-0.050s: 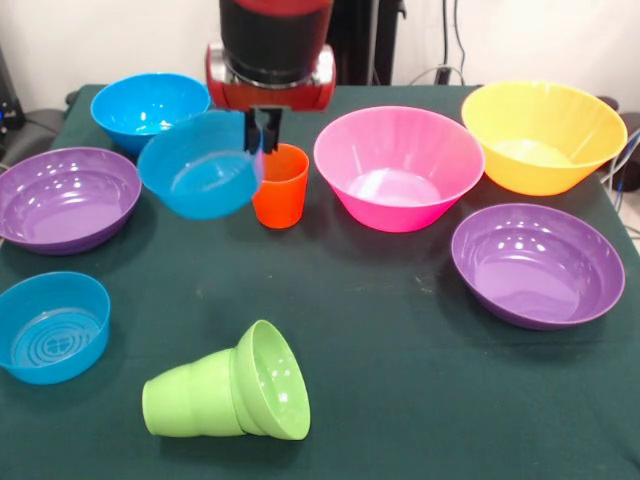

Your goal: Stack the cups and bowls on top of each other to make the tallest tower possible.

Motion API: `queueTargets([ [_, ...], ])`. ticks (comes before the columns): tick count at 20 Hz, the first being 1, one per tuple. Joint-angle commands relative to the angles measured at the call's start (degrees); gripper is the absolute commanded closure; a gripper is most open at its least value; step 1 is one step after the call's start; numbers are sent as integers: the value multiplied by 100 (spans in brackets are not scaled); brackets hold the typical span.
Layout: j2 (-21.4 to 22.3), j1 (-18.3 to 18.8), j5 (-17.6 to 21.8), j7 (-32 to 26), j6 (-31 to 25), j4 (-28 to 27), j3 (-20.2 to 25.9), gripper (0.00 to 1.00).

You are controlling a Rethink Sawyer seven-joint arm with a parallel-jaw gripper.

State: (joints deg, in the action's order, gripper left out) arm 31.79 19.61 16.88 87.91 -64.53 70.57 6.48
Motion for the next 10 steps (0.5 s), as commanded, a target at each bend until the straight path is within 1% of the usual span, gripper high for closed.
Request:
queueTargets([
  [1, 303, -113, 229, -111, -190, 220, 93, 100],
  [3, 340, -129, 213, -32, -157, 329, 71, 100],
  [5, 415, -127, 152, 102, 17, 611, 48, 100],
  [10, 613, -270, 40, 541, 142, 1168, -116, 100],
])
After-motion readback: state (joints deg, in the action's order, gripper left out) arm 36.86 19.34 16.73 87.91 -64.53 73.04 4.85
